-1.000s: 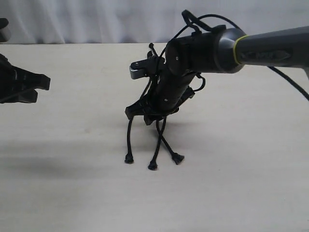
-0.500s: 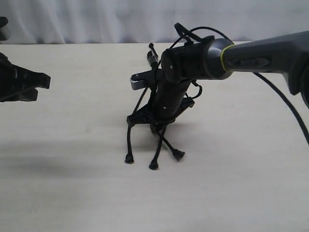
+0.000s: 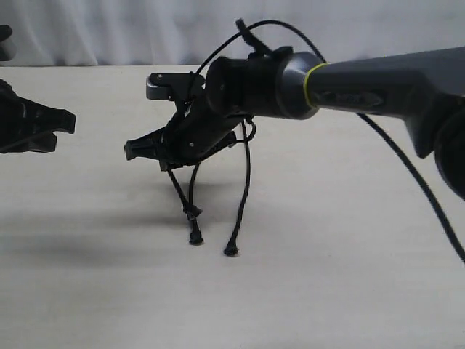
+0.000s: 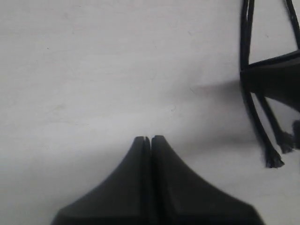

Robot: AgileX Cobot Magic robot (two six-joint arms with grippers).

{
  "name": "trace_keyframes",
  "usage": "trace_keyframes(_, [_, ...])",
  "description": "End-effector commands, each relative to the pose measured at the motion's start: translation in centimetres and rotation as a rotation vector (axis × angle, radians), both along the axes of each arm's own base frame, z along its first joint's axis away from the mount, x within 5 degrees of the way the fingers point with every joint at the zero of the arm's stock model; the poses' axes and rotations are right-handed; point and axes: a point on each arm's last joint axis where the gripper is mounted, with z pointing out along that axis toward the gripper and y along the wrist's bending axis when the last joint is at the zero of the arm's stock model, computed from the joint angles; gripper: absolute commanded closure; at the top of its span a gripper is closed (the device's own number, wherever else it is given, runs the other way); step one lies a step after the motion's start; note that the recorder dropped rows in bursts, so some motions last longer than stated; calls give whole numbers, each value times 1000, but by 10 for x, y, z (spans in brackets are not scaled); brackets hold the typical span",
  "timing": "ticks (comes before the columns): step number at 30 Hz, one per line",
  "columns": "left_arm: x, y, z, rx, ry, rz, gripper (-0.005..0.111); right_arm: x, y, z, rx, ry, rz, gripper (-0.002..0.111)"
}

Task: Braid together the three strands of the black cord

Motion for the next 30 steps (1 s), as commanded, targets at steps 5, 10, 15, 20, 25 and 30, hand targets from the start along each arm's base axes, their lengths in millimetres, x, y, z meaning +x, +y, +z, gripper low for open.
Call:
trace_keyframes(5, [2, -2, 2, -3, -18, -4, 107, -15, 7, 7, -26, 46, 63, 64])
trace_keyframes(10, [2, -2, 3, -3, -20, -3, 107, -13, -12, 17, -209, 9, 25, 65])
trace_keyframes(15, [2, -2, 3, -3, -20, -3, 107, -22, -8, -10, -327, 58, 46, 65])
trace_keyframes(20, [2, -2, 2, -3, -18, -3, 107, -30, 2, -27, -377, 64, 75, 65])
trace_keyframes(25, [2, -2, 2, -3, -20, -2, 107, -32, 2, -32, -413, 58, 90, 83])
trace_keyframes(30, [2, -2, 2, -2, -23, -2, 107, -32, -2, -32, -467, 51, 120, 104])
